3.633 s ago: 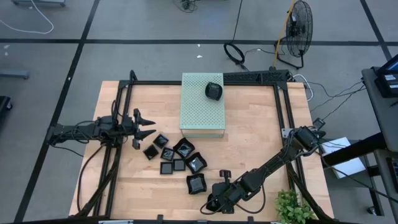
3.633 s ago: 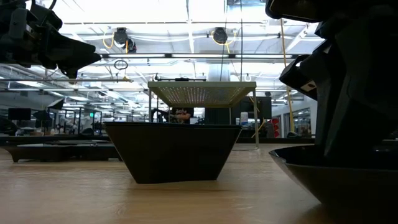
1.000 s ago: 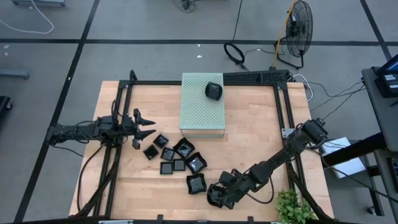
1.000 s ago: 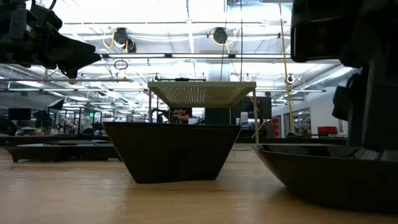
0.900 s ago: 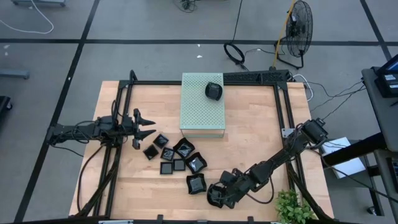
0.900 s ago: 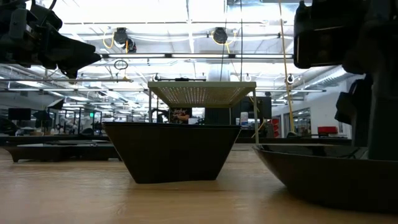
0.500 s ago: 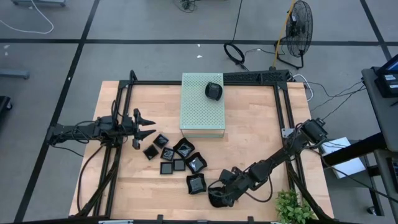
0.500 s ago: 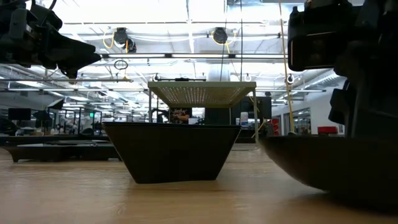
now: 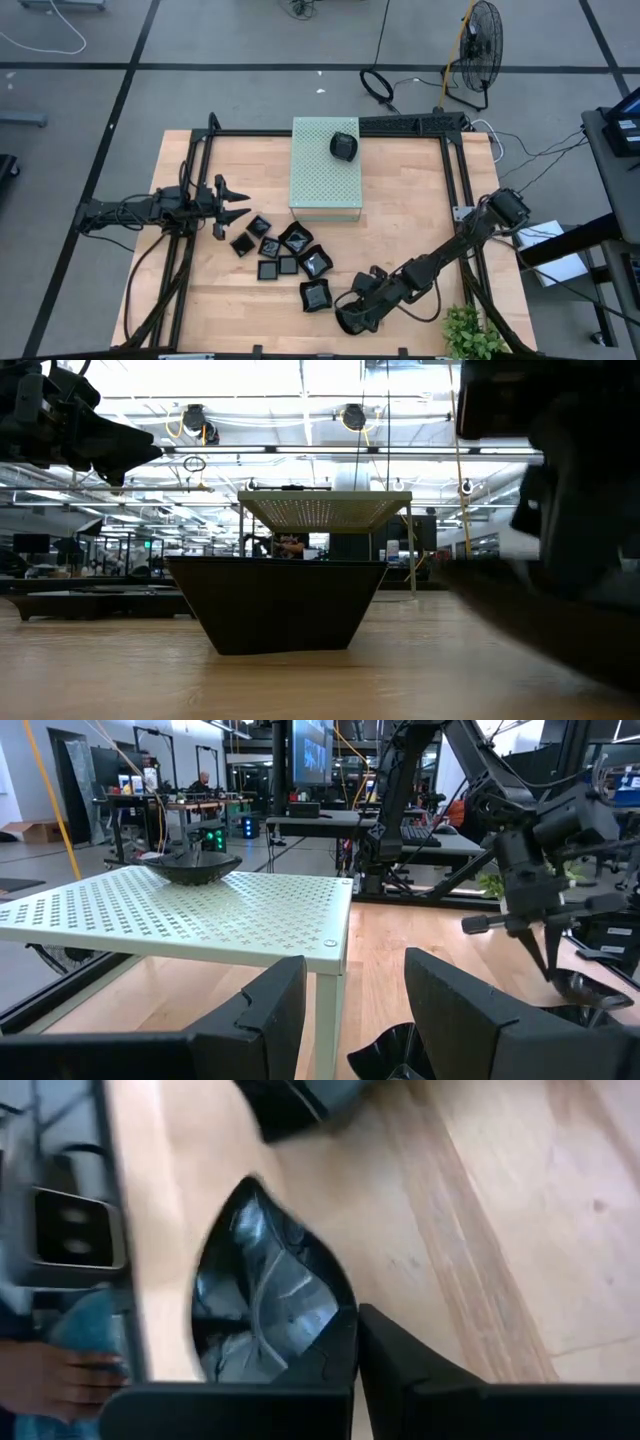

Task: Pick & Place Mini shaped plates
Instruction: Stack the black leaf-shaped plate on top of the other leaf-shaped plates on the shelf, then put the black square plate on the shelf

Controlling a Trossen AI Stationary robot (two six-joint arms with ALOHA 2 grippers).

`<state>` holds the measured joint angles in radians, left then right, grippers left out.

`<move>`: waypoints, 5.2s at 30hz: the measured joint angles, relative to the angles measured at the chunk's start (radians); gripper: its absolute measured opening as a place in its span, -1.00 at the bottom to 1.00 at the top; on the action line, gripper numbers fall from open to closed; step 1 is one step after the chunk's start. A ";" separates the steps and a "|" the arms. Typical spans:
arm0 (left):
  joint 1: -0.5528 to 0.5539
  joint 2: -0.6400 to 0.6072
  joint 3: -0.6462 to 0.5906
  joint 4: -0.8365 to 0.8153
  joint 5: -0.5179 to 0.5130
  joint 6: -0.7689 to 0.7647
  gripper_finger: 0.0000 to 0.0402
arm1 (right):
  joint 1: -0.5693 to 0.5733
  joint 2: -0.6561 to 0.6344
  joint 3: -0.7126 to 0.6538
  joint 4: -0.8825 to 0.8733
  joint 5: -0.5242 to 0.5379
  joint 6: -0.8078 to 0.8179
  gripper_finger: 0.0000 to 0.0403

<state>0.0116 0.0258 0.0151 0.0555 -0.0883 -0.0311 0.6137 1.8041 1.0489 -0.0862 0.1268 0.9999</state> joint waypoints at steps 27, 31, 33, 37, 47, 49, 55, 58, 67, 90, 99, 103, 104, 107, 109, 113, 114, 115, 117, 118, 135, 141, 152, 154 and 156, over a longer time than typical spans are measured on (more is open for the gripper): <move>0.000 0.000 0.000 0.000 0.000 0.000 -0.13 | -0.348 -0.396 0.000 -0.001 0.056 -0.510 -1.00; 0.000 0.000 0.000 0.000 0.000 0.000 -0.13 | -0.473 -0.444 0.000 -0.001 0.056 -0.565 -1.00; 0.000 0.000 0.000 0.000 0.000 0.000 -0.13 | -0.543 -0.467 0.000 0.002 0.058 -0.574 -1.00; 0.000 0.000 0.000 0.000 0.000 0.000 -0.13 | -0.685 -0.491 0.000 0.002 0.063 -0.522 -1.00; 0.000 0.000 0.000 0.000 0.000 0.000 -0.13 | -0.992 -0.496 0.000 0.007 0.056 -0.414 -1.00; 0.000 0.000 0.000 0.000 0.000 0.000 -0.13 | -1.028 -0.495 0.000 0.003 0.056 -0.416 -1.00; 0.000 0.000 0.000 0.000 0.000 0.000 -0.13 | -1.073 -0.495 0.000 0.004 0.055 -0.442 -1.00; 0.000 0.000 0.000 0.000 0.000 0.000 -0.13 | -1.079 -0.495 0.000 0.008 0.055 -0.444 -1.00; 0.000 0.000 0.000 0.000 0.000 0.000 -0.13 | -1.079 -0.426 0.000 0.016 0.058 -0.437 -1.00; 0.000 0.000 0.000 0.000 0.000 0.000 -0.13 | -1.059 -0.410 0.000 0.053 0.047 -0.497 -0.58; 0.000 0.000 0.000 0.000 0.000 0.000 -0.13 | -1.035 -0.464 0.000 0.052 -0.196 -0.566 -0.41; 0.000 0.000 0.000 0.000 0.000 0.000 -0.13 | -0.928 -0.521 -0.017 0.071 -0.374 -0.642 -0.44; 0.000 0.000 0.000 -0.001 0.000 0.000 -0.13 | -0.889 -0.540 -0.033 0.087 -0.390 -0.656 -0.45; 0.000 0.000 0.000 0.000 0.000 0.000 -0.13 | -0.771 -0.598 -0.112 0.177 -0.381 -0.677 -0.49; 0.000 0.000 0.000 -0.001 0.000 0.000 -0.13 | -0.691 -0.636 -0.183 0.264 -0.343 -0.684 -0.52; 0.000 0.000 0.000 -0.001 0.000 0.000 -0.13 | -0.550 -0.718 -0.353 0.444 -0.254 -0.730 -0.56; 0.000 0.000 0.000 0.000 0.001 0.000 -0.13 | -0.522 -0.736 -0.397 0.482 -0.230 -0.735 -0.57; 0.000 0.000 0.001 -0.001 0.000 0.000 -0.13 | -0.498 -0.757 -0.440 0.510 -0.207 -0.736 -0.58; 0.000 0.000 0.001 -0.006 0.001 0.000 -0.13 | -0.454 -0.797 -0.518 0.556 -0.174 -0.733 -0.60; 0.000 0.000 0.001 -0.004 0.001 0.000 -0.13 | -0.435 -0.819 -0.554 0.572 -0.168 -0.733 -0.60; 0.000 0.000 0.001 0.002 -0.002 0.007 -0.13 | -0.337 -1.118 -1.028 0.894 -0.019 -0.963 -0.64; 0.000 0.000 0.000 0.011 -0.010 0.023 -0.13 | -0.337 -1.172 -1.030 0.759 0.009 -1.032 -0.64; 0.000 0.000 0.000 0.028 -0.014 0.013 -0.13 | -0.337 -1.412 -1.032 0.541 0.056 -1.150 -0.72; 0.000 0.000 0.000 0.029 -0.015 -0.016 -0.13 | -0.337 -1.482 -1.032 0.497 0.056 -1.166 -0.76; 0.000 0.000 0.000 0.029 -0.015 -0.055 -0.13 | -0.337 -1.537 -1.032 0.437 0.056 -1.165 -0.79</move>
<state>0.0115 0.0261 0.0154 0.0841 -0.1032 -0.0864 0.2768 0.2670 0.0166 0.3506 0.1828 -0.1646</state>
